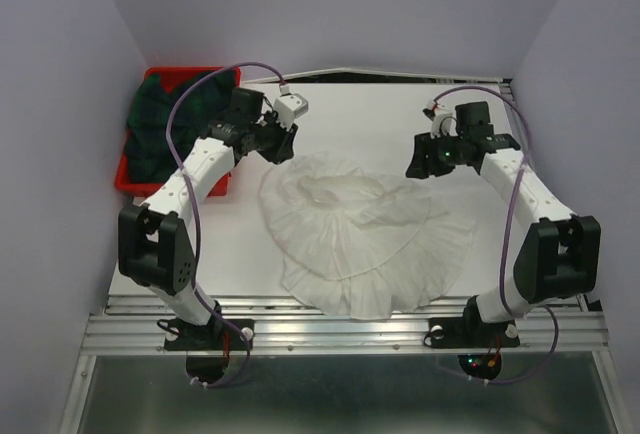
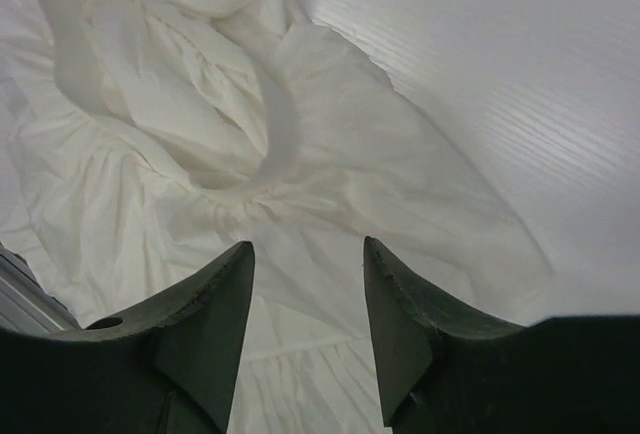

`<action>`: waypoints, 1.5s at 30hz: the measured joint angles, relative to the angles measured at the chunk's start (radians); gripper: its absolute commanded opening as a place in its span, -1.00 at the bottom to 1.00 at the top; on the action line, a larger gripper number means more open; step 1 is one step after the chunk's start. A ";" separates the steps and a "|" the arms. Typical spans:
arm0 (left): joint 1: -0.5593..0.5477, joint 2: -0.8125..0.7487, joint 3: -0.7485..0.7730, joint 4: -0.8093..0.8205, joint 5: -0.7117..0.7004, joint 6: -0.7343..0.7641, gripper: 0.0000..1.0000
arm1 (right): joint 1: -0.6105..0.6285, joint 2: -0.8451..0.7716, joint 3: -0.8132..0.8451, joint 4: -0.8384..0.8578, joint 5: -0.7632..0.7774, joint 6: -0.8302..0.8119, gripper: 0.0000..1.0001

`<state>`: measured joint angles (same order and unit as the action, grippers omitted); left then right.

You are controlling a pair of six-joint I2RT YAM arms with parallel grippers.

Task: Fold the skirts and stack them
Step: Flatten the skirt out

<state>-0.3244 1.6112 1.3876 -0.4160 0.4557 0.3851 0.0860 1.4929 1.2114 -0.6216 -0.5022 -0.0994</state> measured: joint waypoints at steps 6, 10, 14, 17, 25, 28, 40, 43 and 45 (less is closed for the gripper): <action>-0.050 0.039 -0.040 -0.006 -0.050 -0.063 -0.36 | 0.155 0.154 0.093 0.047 0.035 0.066 -0.09; -0.068 0.080 -0.040 -0.007 -0.067 -0.098 -0.36 | 0.200 0.237 0.138 0.047 0.060 0.105 -0.10; -0.082 0.124 -0.039 -0.010 -0.101 -0.117 -0.36 | 0.241 0.280 0.150 0.043 0.117 0.109 -0.09; -0.090 0.147 -0.039 -0.019 -0.127 -0.124 -0.36 | 0.268 0.296 0.150 0.031 0.151 0.108 -0.09; -0.111 0.169 -0.039 -0.016 -0.146 -0.133 -0.35 | 0.295 0.312 0.150 0.020 0.220 0.108 -0.10; -0.120 0.191 -0.034 -0.013 -0.148 -0.134 -0.35 | 0.295 0.326 0.150 0.019 0.243 0.108 -0.13; -0.145 0.261 -0.008 0.000 -0.203 -0.155 -0.27 | 0.308 0.347 0.150 0.018 0.270 0.108 -0.55; -0.145 0.261 -0.001 0.001 -0.216 -0.159 -0.26 | 0.308 0.347 0.150 0.018 0.270 0.108 -0.63; -0.145 0.261 0.004 0.005 -0.230 -0.159 -0.26 | 0.308 0.347 0.150 0.016 0.271 0.108 -0.65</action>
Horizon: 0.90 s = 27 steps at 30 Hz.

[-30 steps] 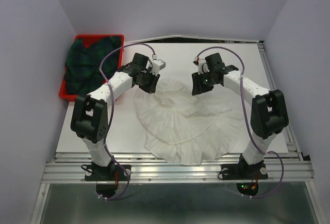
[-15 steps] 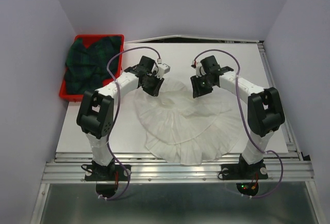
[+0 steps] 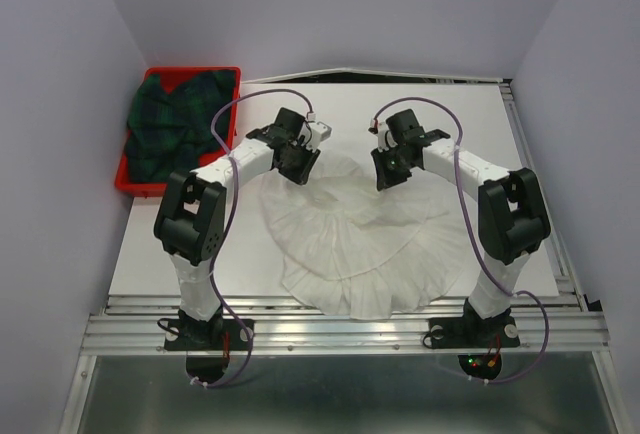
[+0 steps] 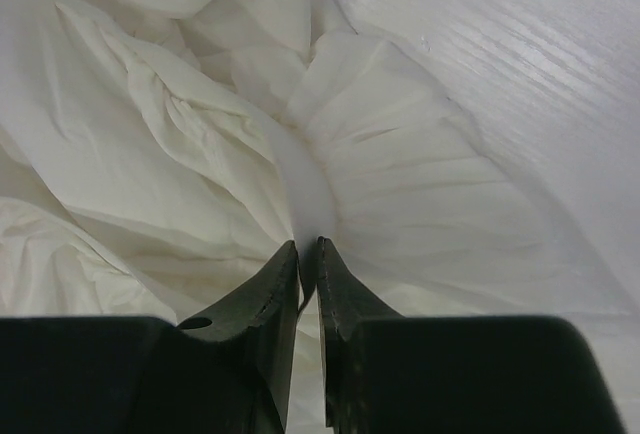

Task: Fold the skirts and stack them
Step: Flatten the skirt out

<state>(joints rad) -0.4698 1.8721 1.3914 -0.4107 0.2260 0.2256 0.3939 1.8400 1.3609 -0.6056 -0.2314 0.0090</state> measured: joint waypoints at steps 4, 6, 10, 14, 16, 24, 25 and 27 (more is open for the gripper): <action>0.000 0.000 0.009 0.000 -0.027 0.000 -0.26 | 0.000 0.000 0.000 -0.007 0.000 0.000 -0.70; 0.000 0.000 0.018 -0.002 -0.035 0.000 -0.26 | 0.000 0.000 0.000 -0.010 0.001 0.000 -0.72; 0.000 0.001 0.040 -0.005 -0.036 0.001 -0.27 | 0.000 0.000 0.000 -0.014 0.002 0.000 -0.77; 0.000 0.012 0.043 -0.002 -0.037 0.000 -0.26 | 0.000 0.000 0.000 -0.015 0.006 0.000 -0.81; 0.000 0.026 0.043 -0.002 -0.039 0.000 -0.26 | 0.000 0.000 0.000 -0.015 0.008 0.000 -0.83; 0.000 0.073 0.043 -0.005 -0.037 0.001 -0.28 | 0.000 0.000 0.000 -0.015 0.017 0.000 -0.95; 0.000 0.074 0.043 -0.005 -0.035 0.001 -0.29 | 0.000 0.000 0.000 -0.015 0.019 0.000 -0.95; 0.000 0.074 0.043 -0.004 -0.027 0.002 -0.29 | 0.000 0.000 0.000 -0.015 0.023 0.000 -0.95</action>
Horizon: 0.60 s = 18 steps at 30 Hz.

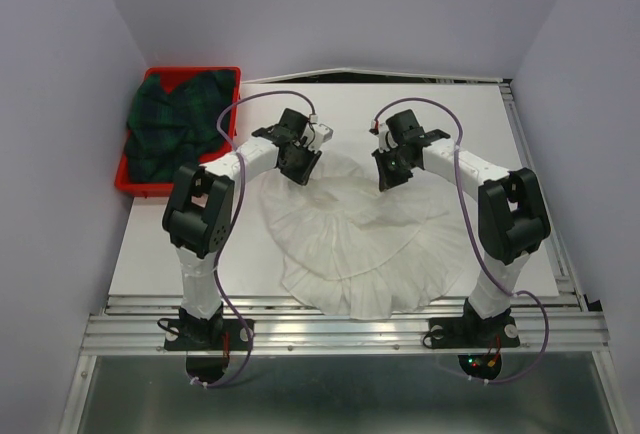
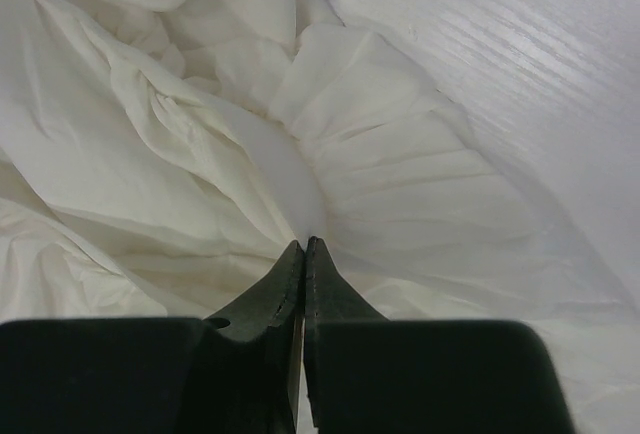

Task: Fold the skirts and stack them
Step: Flatten the skirt out

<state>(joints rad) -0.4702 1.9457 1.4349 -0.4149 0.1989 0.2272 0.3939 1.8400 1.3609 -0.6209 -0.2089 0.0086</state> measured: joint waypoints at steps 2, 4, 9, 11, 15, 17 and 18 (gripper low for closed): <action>-0.001 0.000 0.000 0.000 0.004 0.000 -0.29 | 0.000 0.000 0.000 0.000 0.001 0.000 -0.95; -0.003 0.000 0.000 0.001 0.004 0.000 -0.30 | 0.000 0.000 0.000 0.000 0.001 0.000 -0.95; -0.029 -0.001 -0.001 0.010 -0.012 0.000 -0.29 | 0.000 0.000 0.000 0.000 0.001 0.000 -0.95; -0.045 -0.004 -0.002 0.014 -0.032 0.000 -0.28 | 0.000 0.000 0.000 0.000 0.001 0.000 -0.95; -0.074 -0.009 -0.002 0.020 -0.073 -0.001 -0.28 | 0.000 0.000 0.000 0.000 0.001 0.000 -0.95; -0.080 -0.010 -0.002 0.022 -0.095 -0.002 -0.27 | 0.000 0.000 0.000 0.000 0.001 0.000 -0.95; -0.085 -0.011 -0.002 0.023 -0.106 -0.004 -0.27 | 0.000 0.000 0.000 0.000 0.000 0.000 -0.95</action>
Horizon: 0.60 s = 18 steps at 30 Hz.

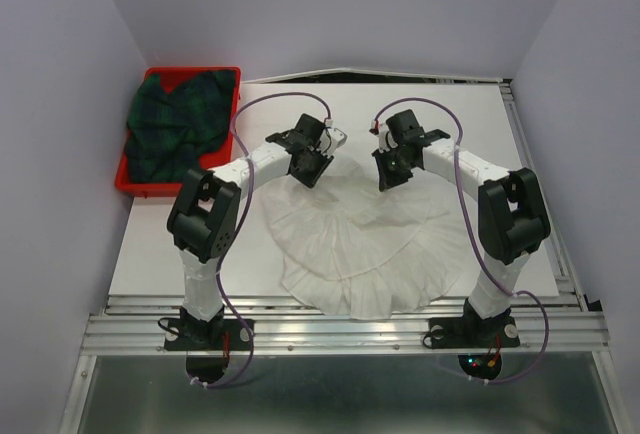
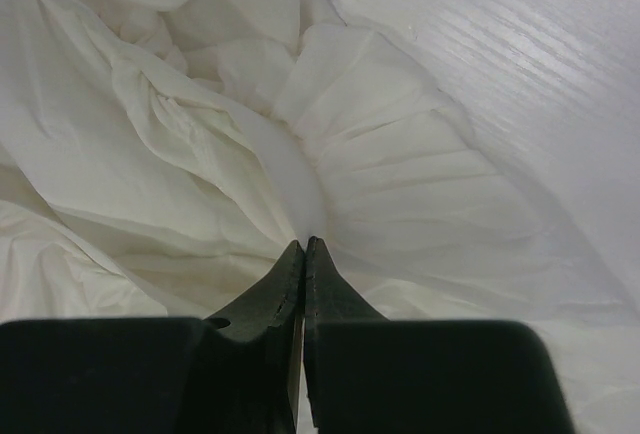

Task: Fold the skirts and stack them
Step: Flatten the skirt out

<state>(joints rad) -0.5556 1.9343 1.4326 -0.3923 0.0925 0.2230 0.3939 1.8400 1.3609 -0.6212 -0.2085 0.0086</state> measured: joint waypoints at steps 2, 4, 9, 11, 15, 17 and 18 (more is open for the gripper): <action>-0.007 -0.005 -0.003 0.004 -0.027 -0.001 -0.27 | 0.000 0.000 0.000 0.000 0.000 0.000 -0.95; -0.014 -0.014 -0.006 0.006 -0.054 -0.001 -0.27 | 0.000 0.000 0.000 0.000 0.000 0.000 -0.95; -0.021 -0.036 -0.005 0.010 -0.099 0.000 -0.26 | 0.000 0.000 0.000 0.000 0.000 0.000 -0.96; -0.021 -0.037 0.003 0.006 -0.102 0.005 -0.27 | 0.000 0.000 0.000 0.000 0.000 0.000 -0.97; -0.021 -0.037 0.031 0.003 -0.091 0.022 -0.26 | 0.000 0.000 0.000 0.000 0.000 0.000 -0.99; -0.021 -0.037 0.043 0.003 -0.077 0.029 -0.27 | 0.000 0.000 0.000 -0.001 0.000 0.000 -0.99; -0.021 -0.037 0.050 0.003 -0.069 0.033 -0.26 | 0.000 0.000 0.000 0.000 0.000 0.000 -0.99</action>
<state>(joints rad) -0.5766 1.8973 1.4830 -0.3893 0.0231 0.2558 0.3939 1.8400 1.3609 -0.6216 -0.2085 0.0086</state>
